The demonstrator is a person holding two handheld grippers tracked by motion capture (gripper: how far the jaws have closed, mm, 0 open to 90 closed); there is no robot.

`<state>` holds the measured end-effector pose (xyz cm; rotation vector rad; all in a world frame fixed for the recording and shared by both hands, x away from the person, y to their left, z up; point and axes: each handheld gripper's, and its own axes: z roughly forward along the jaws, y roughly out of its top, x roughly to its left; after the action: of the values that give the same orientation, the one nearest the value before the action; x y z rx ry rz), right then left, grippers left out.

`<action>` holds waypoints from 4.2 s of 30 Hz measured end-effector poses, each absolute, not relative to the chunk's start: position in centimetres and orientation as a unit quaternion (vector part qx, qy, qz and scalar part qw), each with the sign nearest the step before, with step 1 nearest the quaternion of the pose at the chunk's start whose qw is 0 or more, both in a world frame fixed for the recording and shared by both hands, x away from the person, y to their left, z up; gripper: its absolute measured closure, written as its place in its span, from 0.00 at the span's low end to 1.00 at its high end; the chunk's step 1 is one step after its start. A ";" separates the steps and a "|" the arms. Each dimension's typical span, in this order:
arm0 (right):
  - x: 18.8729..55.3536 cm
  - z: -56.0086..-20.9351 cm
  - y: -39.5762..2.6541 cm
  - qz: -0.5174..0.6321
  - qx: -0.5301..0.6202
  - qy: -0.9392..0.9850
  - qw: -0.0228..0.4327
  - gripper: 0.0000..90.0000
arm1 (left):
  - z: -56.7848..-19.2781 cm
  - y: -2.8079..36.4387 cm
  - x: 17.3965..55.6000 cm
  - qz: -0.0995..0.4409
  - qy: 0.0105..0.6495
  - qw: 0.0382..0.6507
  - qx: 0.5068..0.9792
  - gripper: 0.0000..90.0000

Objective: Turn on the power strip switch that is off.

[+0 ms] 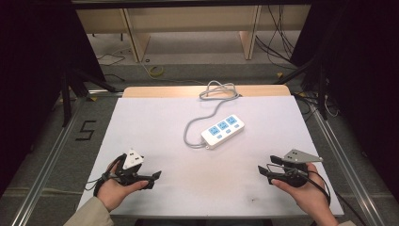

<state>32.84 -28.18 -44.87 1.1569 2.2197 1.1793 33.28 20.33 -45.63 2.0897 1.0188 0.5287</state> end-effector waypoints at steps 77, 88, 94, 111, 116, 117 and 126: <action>37.8 -42.9 -24.7 0.384 0.388 0.812 0.208 1.00 | -45.6 19.6 33.3 0.212 0.390 0.376 0.814 0.18; 38.7 -42.9 -24.0 0.379 0.388 0.815 0.206 1.00 | -45.6 19.6 33.3 0.211 0.389 0.375 0.815 0.18; 39.2 -42.8 -23.7 0.377 0.388 0.815 0.207 1.00 | -45.6 19.6 33.3 0.212 0.388 0.376 0.814 0.18; 40.6 -43.0 -22.9 0.364 0.398 0.817 0.203 1.00 | -45.6 19.5 33.4 0.208 0.393 0.380 0.811 0.18; 40.9 -42.9 -22.7 0.366 0.398 0.816 0.203 1.00 | -45.6 19.5 33.4 0.209 0.391 0.377 0.813 0.18; 40.9 -42.9 -22.6 0.366 0.400 0.815 0.203 1.00 | -45.6 19.5 33.4 0.209 0.391 0.377 0.813 0.18; 41.6 -42.9 -22.1 0.366 0.399 0.816 0.201 1.00 | -45.6 19.5 33.4 0.209 0.391 0.378 0.813 0.18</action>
<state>41.60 -22.10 -42.87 1.1143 2.2816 1.0232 33.35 19.48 -45.58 2.0782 0.9983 0.5346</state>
